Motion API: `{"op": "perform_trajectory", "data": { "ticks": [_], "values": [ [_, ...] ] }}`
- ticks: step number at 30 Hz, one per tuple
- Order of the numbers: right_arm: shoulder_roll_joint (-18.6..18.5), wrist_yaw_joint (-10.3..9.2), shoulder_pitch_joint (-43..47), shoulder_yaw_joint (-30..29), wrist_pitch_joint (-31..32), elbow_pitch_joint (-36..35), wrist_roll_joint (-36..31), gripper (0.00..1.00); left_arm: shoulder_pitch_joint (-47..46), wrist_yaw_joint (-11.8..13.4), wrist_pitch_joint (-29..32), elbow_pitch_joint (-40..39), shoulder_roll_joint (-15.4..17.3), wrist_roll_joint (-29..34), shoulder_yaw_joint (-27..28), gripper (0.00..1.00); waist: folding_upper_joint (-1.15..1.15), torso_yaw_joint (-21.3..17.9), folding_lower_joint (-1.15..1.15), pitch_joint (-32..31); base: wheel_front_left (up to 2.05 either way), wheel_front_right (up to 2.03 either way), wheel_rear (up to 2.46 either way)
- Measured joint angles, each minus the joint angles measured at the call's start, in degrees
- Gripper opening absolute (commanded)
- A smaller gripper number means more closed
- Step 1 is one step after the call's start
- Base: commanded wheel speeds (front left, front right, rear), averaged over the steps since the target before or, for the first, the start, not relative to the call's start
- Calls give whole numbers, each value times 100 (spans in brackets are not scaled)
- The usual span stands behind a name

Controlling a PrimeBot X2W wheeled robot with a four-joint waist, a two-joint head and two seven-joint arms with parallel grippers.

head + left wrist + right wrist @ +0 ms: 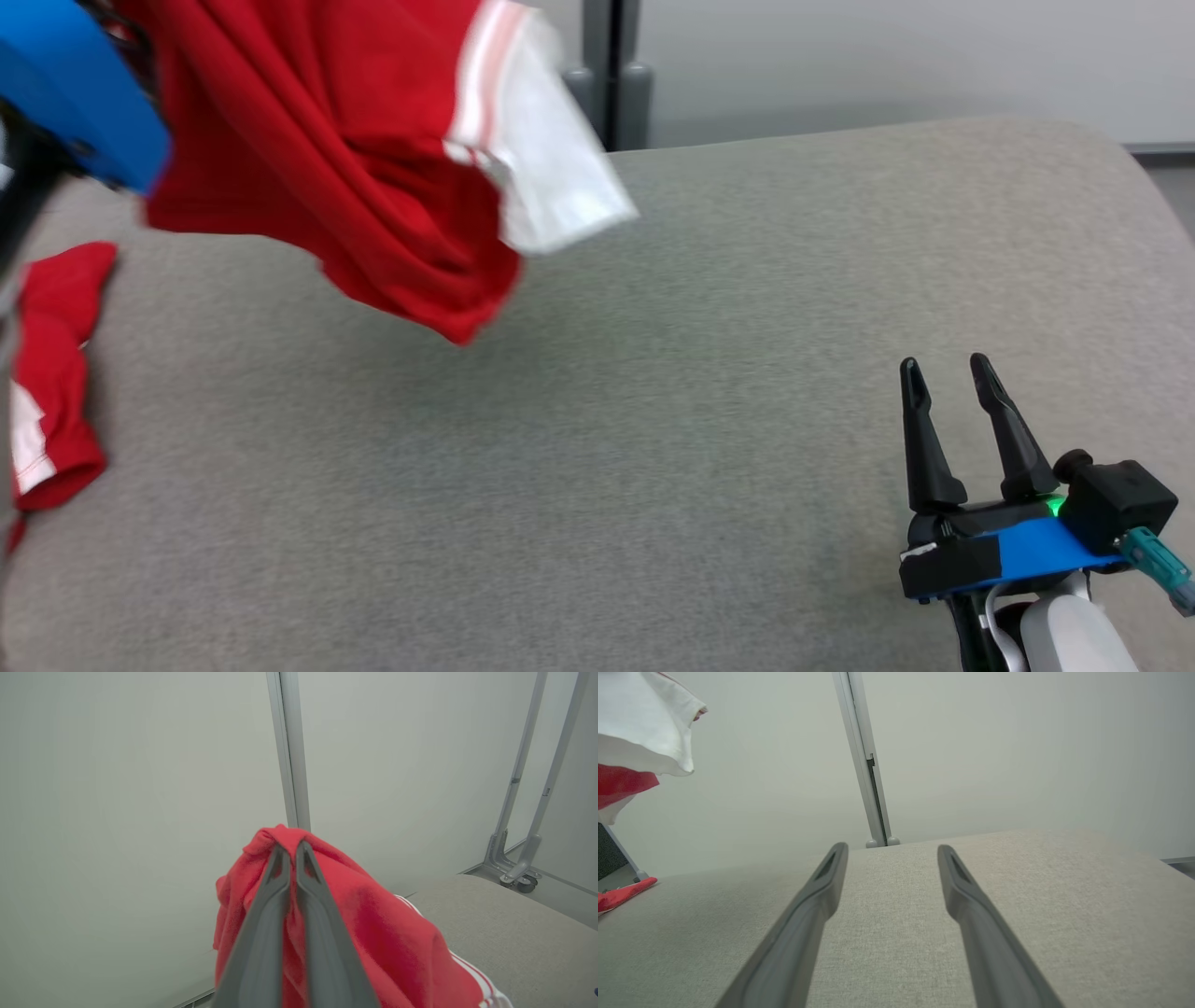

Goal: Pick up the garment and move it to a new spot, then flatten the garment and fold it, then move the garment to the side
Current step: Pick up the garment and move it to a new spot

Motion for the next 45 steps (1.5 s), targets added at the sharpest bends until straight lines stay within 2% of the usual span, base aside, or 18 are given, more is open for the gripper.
{"op": "perform_trajectory", "data": {
  "ticks": [4, 6, 10, 14, 15, 17, 18, 19, 24, 25, 26, 32, 37, 45],
  "values": [
    [1, 0, -5, 38, 1, -24, 0, 100, 379, -29, -194, 153, -174, 46, -325, 0, 0, -300, 1, 25, 0, 0, 0],
    [-1, 0, -7, 38, 0, -38, -1, 100, 611, -49, -472, 283, -165, 411, -645, 0, 0, -420, 1, 55, 0, 0, 0],
    [1, 0, -10, 104, 0, -20, 1, 100, 1285, -99, -1212, 971, -537, 657, -1328, 0, 0, -593, 1, 119, 0, 0, 0],
    [3, 0, -41, 236, 1, -23, 11, 100, 1632, -101, -2019, 1819, -706, 980, -1829, 0, 0, -781, 2, 191, 0, 0, 0],
    [1, 0, -43, 241, 0, -27, 12, 100, 1673, -101, -2196, 2022, -769, 1039, -1906, 6, 0, -810, 1, 200, 0, 0, 0],
    [0, 0, -51, 236, 0, -32, 16, 100, 1740, -102, -2519, 2413, -889, 1180, -2063, 59, 0, -841, 1, 203, 0, 0, 0],
    [0, 0, -50, 225, 0, -34, 16, 100, 1776, -99, -2668, 2565, -942, 1233, -2092, 91, 0, -843, 1, 200, 0, 0, 0],
    [0, 0, -48, 219, 0, -33, 13, 100, 1793, -43, -2803, 2730, -993, 1269, -2090, 100, 0, -839, 2, 193, 0, 0, 0],
    [1, 0, -19, 125, 0, -7, -13, 100, 2027, 214, -3602, 3078, -1257, 1203, -1962, 100, 0, -692, 1, 65, 0, 0, 0],
    [1, 0, -19, 125, 0, -7, -13, 100, 2027, 214, -3602, 3078, -1257, 1203, -1962, 100, 0, -692, 1, 65, 0, 0, 0],
    [0, 0, 12, 102, 0, 1, -45, 100, 2277, 360, -4039, 3051, -1366, 1027, -1735, 100, 0, -608, 1, -10, 0, 0, 0],
    [1, 0, 106, 45, 0, 15, -122, 100, 3051, 709, -5065, 2724, -1423, 630, -1129, 100, 0, -284, 1, -176, 0, 0, 0],
    [1, 0, 183, 1, 0, 100, -174, 100, 3667, 950, -5365, 2302, -1385, 560, -664, 100, 0, -39, 1, -286, 0, 0, 0],
    [1, 0, 286, 2, 146, 289, -304, 100, 4635, 1192, -5389, 1976, -1336, 808, -135, 100, 0, 117, 1, -440, 0, 0, 0]
  ]
}}
